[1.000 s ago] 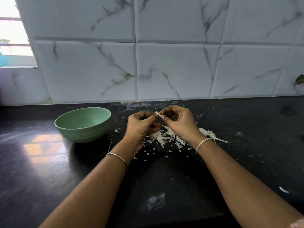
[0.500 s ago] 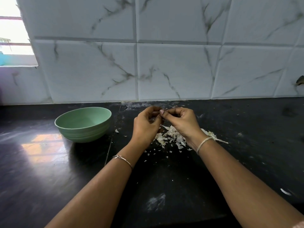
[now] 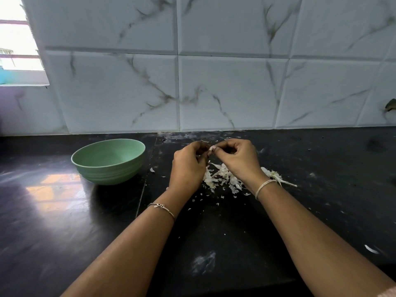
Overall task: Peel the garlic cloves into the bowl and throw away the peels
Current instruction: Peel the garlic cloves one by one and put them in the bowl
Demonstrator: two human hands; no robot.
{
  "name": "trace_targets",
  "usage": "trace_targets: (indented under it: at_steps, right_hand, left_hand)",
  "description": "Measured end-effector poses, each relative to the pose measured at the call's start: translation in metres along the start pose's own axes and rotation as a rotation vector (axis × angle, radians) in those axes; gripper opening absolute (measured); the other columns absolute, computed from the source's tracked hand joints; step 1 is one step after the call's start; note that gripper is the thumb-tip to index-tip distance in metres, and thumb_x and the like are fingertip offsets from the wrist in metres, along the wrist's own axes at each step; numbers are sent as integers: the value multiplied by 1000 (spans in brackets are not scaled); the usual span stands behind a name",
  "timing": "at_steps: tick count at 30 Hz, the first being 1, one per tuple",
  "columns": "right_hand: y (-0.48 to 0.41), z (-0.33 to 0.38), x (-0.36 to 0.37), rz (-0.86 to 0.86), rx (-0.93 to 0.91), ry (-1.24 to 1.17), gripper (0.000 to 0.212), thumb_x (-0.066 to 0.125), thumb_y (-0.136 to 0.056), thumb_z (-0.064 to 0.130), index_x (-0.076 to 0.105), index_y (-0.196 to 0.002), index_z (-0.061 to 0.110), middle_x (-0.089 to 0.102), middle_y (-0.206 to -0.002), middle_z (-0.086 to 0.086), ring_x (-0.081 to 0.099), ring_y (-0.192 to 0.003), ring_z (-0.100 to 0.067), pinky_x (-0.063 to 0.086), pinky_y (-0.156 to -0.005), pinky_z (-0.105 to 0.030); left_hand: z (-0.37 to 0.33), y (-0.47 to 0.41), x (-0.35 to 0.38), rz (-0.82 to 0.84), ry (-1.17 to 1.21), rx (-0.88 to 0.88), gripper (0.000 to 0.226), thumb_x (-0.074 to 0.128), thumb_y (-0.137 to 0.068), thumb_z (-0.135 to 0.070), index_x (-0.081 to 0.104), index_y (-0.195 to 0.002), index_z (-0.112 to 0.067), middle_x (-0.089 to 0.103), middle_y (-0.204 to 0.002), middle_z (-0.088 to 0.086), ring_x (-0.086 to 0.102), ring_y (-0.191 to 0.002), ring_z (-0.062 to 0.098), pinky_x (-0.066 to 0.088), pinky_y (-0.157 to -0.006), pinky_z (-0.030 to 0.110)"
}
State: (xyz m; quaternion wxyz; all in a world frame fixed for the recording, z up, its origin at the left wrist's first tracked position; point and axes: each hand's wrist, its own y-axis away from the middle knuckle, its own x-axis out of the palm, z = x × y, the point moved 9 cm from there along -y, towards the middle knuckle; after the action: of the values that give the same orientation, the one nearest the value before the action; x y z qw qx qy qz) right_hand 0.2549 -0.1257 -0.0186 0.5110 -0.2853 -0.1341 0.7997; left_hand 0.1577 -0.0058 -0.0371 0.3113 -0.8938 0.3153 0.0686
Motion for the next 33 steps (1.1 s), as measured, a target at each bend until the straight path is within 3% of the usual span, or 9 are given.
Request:
trace_targets:
  at_steps: [8, 12, 14, 17, 20, 23, 26, 29, 33]
  right_hand:
    - [0, 0, -3, -21, 11, -58, 4, 79, -74, 16, 75, -74, 15, 72, -71, 2, 69, -71, -13, 58, -71, -31]
    - [0, 4, -4, -20, -55, 127, 4, 75, -74, 19, 72, -72, 19, 68, -66, 6, 63, -64, -10, 52, -63, -30]
    - [0, 6, -3, 16, -105, 257, 3, 70, -80, 21, 73, -82, 21, 65, -73, 10, 61, -68, -8, 48, -63, -26]
    - [-3, 5, -3, 62, -119, 315, 18, 66, -90, 29, 73, -105, 23, 57, -100, 5, 58, -91, -12, 50, -81, -29]
    - [-3, 13, -12, -27, -142, 301, 3, 74, -84, 26, 74, -85, 24, 56, -100, 2, 59, -91, -16, 53, -81, -35]
    - [-1, 19, -16, -80, -192, 334, 25, 84, -70, 18, 62, -65, 29, 56, -84, 6, 56, -74, -10, 47, -66, -23]
    - [1, 25, -13, -56, -244, 316, 21, 82, -72, 18, 66, -82, 26, 56, -88, 12, 54, -78, -3, 43, -70, -14]
    - [4, 30, -6, -1, -299, 351, 22, 76, -80, 24, 71, -101, 25, 58, -99, 12, 55, -97, -7, 45, -87, -23]
    - [7, 33, -7, -48, -347, 433, 10, 73, -81, 27, 72, -91, 25, 61, -95, 12, 55, -98, -12, 45, -91, -37]
  left_hand:
    - [-1, 1, 2, 18, 57, -5, 15, 64, -91, -8, 70, -99, -19, 72, -88, -4, 70, -81, 13, 60, -79, 40]
    - [0, 1, 2, 33, 185, -84, 21, 61, -93, -4, 63, -89, -24, 73, -92, 1, 72, -79, 17, 61, -73, 41]
    - [2, 3, 3, 58, 319, -168, 20, 57, -95, -3, 60, -91, -22, 73, -94, 6, 73, -77, 21, 60, -65, 36]
    - [5, 6, 6, 90, 461, -253, 14, 54, -97, -3, 59, -96, -16, 72, -93, 9, 72, -71, 19, 58, -58, 29]
    - [5, 8, 10, 128, 505, -281, 9, 54, -98, -5, 60, -101, -11, 71, -91, 8, 71, -67, 15, 58, -57, 27]
    - [6, 9, 13, 152, 519, -307, 14, 55, -97, -7, 61, -110, -4, 72, -98, 11, 70, -68, 16, 58, -57, 28]
    - [6, 10, 14, 159, 525, -319, 17, 57, -97, -8, 61, -112, -2, 71, -98, 13, 69, -70, 17, 58, -57, 28]
    - [5, 10, 15, 170, 526, -312, 15, 58, -96, -8, 62, -110, -3, 72, -95, 13, 70, -71, 19, 58, -58, 28]
    - [4, 11, 16, 194, 521, -305, 10, 60, -95, -9, 64, -103, -7, 72, -91, 11, 70, -73, 20, 60, -62, 29]
